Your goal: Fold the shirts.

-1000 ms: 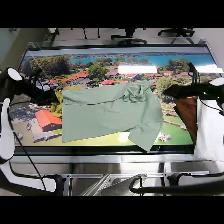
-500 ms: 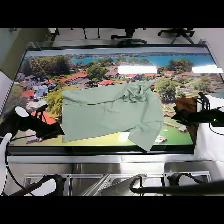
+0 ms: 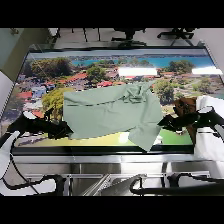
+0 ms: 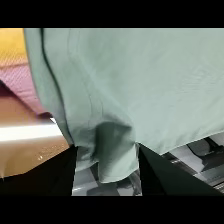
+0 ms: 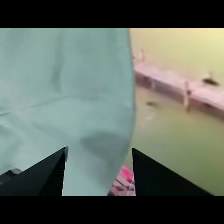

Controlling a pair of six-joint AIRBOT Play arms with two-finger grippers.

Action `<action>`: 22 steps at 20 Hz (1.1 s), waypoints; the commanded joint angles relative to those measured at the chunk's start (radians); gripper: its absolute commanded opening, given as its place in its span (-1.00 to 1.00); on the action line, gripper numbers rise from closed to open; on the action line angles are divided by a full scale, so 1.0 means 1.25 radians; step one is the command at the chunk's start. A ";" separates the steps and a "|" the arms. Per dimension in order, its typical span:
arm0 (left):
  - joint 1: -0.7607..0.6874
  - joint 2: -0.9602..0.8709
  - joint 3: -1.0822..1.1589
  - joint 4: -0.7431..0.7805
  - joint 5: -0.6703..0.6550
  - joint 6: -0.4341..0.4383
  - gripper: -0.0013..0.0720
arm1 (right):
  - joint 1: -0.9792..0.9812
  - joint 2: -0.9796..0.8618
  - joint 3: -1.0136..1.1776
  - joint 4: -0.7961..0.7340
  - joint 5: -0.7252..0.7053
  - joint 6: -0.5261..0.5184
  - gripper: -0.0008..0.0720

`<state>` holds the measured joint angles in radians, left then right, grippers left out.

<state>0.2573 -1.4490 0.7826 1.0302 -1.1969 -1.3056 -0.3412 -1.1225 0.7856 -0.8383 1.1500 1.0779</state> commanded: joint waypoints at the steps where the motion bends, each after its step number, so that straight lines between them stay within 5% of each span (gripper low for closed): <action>1: -0.010 -0.020 0.047 -0.010 0.056 0.006 0.28 | 0.046 -0.036 -0.003 0.031 -0.060 -0.027 0.32; 10: 0.048 -0.020 0.221 0.021 -0.178 0.006 0.28 | -0.050 -0.033 0.022 0.024 -0.040 -0.028 0.32; 22: 0.074 -0.145 0.230 0.083 -0.186 -0.001 0.28 | -0.067 -0.034 0.027 0.025 -0.061 -0.046 0.32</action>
<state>0.3660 -1.5768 1.0683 1.1122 -1.4151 -1.3006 -0.4236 -1.1648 0.8154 -0.7986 1.0798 1.0218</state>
